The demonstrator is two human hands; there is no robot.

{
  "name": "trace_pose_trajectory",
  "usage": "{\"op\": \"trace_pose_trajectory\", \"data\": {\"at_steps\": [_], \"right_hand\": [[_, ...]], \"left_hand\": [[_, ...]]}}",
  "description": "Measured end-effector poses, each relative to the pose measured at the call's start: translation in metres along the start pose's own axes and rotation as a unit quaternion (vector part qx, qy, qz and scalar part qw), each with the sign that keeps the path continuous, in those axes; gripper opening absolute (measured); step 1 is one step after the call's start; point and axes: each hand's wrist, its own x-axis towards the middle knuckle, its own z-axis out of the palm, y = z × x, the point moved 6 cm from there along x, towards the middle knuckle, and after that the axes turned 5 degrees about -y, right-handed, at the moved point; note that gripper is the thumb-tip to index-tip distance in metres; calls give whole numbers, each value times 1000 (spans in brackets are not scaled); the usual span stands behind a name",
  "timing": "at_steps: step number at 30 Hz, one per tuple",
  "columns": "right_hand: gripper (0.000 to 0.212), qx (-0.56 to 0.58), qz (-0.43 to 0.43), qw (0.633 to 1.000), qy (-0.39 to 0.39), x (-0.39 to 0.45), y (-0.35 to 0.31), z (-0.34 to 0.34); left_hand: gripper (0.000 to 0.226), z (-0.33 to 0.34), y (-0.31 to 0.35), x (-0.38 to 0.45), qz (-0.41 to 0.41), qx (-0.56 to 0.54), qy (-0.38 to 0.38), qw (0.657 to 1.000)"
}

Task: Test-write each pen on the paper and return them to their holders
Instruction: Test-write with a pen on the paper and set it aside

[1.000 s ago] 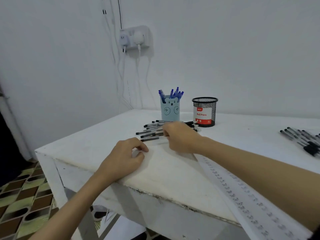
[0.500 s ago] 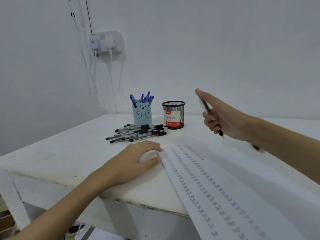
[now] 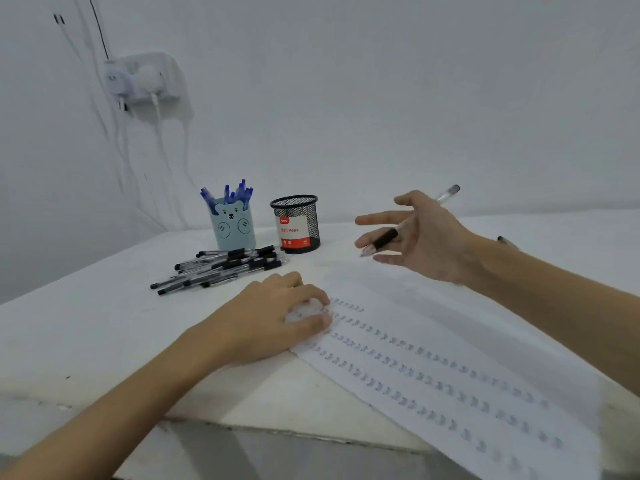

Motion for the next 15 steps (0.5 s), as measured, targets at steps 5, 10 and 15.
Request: {"op": "trace_pose_trajectory", "data": {"at_steps": [5, 10, 15], "right_hand": [[70, -176, 45, 983, -11, 6, 21, 6], [40, -264, -49, 963, 30, 17, 20, 22], [49, -292, -63, 954, 22, 18, 35, 26]], "left_hand": [[23, -4, -8, 16, 15, -29, 25, 999], [20, -4, -16, 37, 32, -65, 58, 996], [32, 9, -21, 50, 55, -95, 61, 992]]}}
